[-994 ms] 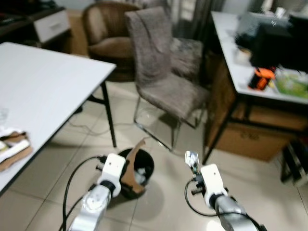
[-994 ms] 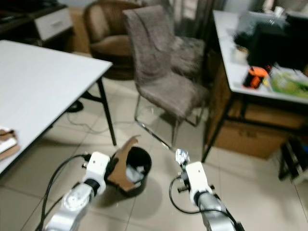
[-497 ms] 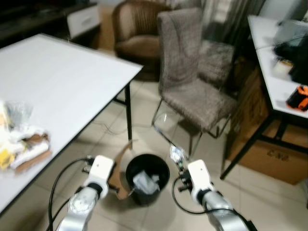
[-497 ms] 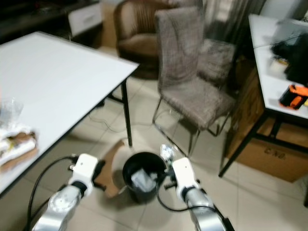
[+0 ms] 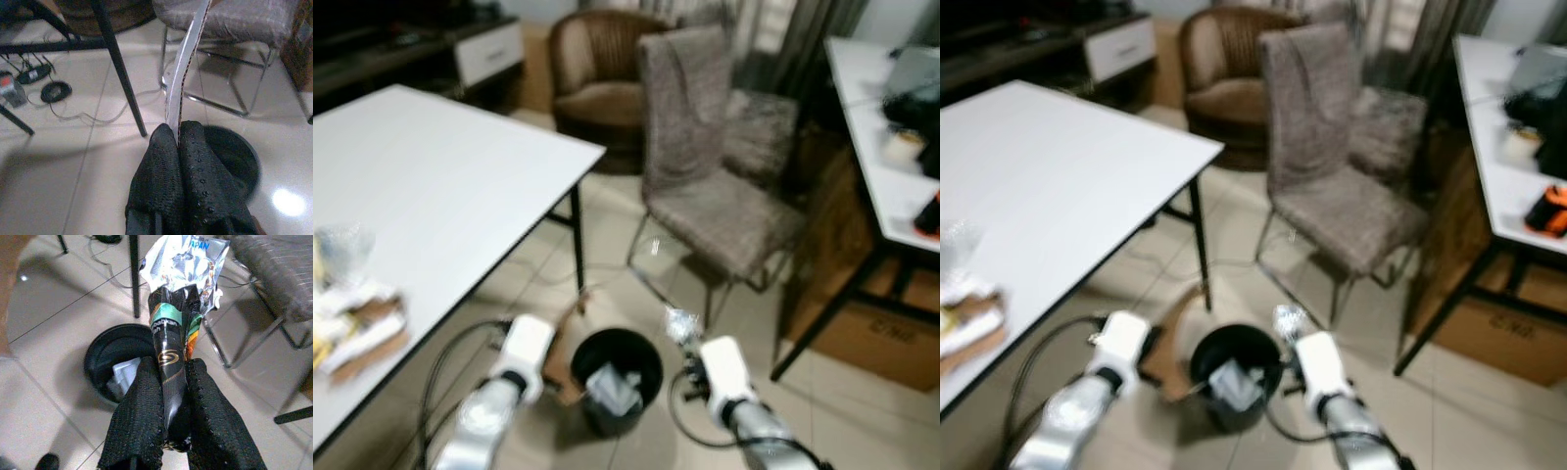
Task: Picking trash to rubbish bin
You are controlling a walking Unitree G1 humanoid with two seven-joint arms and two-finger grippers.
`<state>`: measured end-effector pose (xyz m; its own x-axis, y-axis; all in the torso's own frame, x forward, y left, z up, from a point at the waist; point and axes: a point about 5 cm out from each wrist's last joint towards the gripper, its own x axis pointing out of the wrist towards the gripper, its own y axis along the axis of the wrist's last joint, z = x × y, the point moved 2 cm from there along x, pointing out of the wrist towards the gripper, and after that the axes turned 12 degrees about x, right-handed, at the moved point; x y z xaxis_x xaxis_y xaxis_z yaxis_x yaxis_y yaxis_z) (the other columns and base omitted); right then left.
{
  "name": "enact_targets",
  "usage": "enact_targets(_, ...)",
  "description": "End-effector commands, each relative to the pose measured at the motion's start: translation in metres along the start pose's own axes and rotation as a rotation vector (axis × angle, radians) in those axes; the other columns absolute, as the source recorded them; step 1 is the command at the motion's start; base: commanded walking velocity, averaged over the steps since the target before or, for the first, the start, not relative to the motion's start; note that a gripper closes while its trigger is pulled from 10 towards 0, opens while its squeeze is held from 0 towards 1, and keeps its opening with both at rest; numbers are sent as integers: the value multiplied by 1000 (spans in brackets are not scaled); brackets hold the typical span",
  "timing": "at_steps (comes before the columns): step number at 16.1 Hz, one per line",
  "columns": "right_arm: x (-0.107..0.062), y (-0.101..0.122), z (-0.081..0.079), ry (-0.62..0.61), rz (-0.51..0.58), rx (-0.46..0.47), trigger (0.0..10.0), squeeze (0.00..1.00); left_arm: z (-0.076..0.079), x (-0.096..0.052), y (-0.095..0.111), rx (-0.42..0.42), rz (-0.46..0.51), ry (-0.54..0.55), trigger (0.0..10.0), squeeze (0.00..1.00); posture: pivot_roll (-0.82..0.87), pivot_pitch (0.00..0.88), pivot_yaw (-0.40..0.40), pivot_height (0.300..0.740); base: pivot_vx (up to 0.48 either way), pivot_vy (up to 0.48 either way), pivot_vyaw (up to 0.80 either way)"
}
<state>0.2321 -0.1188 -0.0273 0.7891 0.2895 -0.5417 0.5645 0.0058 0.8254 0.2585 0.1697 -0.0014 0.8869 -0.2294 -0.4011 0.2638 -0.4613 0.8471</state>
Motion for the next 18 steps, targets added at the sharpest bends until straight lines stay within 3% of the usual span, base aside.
enact_targets(1, -4, 1, 16, -46, 3, -5, 10000, 0, 8, 5, 11, 7, 38, -27, 10000, 0, -70, 0, -28, 740, 322, 0, 0)
enact_targets(13, -8, 1, 20, -53, -2, -43, 10000, 0, 9, 10, 11, 23, 41, -50, 10000, 0, -84, 0, -21, 740, 326, 0, 0)
enact_targets(18, -20, 3, 29, -19, -40, -130, 10000, 0, 20, 24, 14, 107, 11, -135, 10000, 0, -94, 0, -18, 740, 0, 0, 0)
